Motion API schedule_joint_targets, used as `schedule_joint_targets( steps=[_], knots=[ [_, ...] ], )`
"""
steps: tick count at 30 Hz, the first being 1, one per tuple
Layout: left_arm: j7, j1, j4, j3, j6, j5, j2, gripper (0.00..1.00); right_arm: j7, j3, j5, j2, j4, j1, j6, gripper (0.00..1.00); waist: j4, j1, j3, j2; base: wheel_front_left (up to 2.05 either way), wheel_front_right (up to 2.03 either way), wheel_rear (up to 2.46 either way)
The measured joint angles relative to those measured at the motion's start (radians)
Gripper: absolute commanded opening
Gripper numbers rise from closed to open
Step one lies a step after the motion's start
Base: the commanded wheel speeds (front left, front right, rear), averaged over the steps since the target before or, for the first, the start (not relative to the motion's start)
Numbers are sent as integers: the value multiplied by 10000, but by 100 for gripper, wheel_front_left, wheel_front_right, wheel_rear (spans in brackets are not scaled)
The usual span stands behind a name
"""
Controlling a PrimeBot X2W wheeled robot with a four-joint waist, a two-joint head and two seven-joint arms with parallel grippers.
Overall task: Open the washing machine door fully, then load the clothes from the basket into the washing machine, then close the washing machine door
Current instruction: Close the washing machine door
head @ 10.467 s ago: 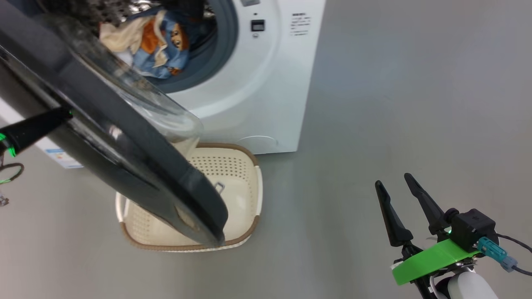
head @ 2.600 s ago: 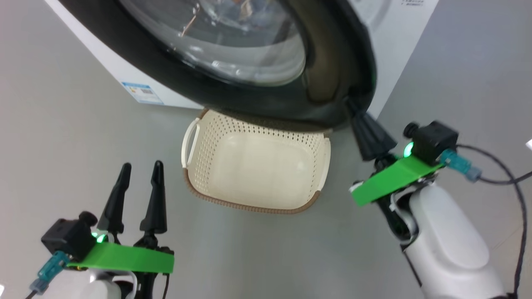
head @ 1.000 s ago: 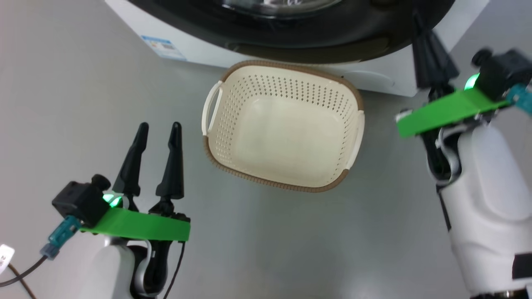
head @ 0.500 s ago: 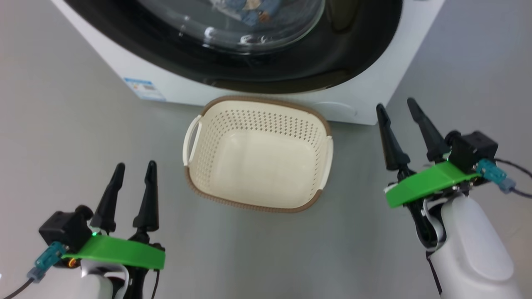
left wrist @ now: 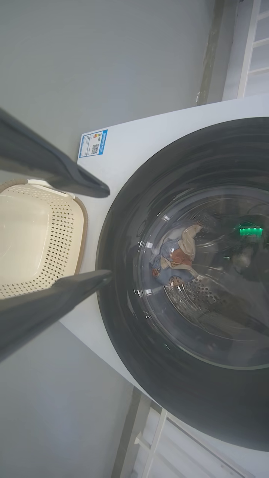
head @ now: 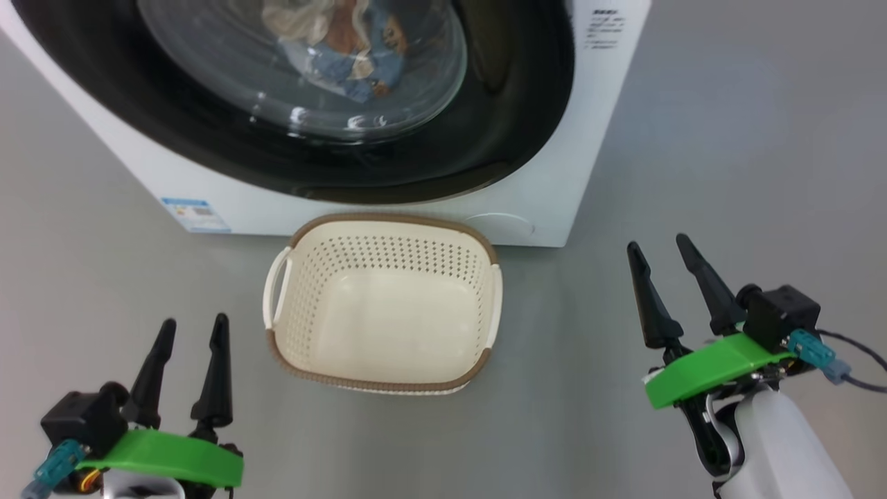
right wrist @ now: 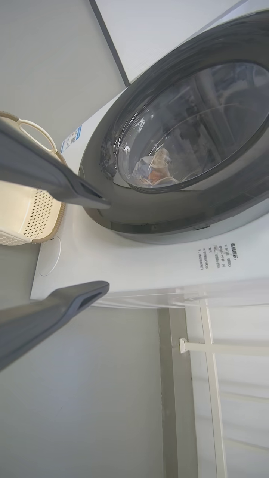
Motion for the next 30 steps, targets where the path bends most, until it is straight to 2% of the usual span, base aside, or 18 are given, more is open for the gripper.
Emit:
schedule_joint_targets(
  steps=[16, 30],
  knots=[
    [0, 594, 165, 117, 0, -6, 374, 100, 0, -295, 274, -15, -293, 1096, 0, 100, -945, 0, -735, 0, 0, 0, 0],
    [2, 1024, 330, 132, 0, -54, 431, 100, 0, -535, 276, -17, -435, 1622, 0, 100, -1333, 1, -1103, 0, 0, 0, 0]
  ],
)
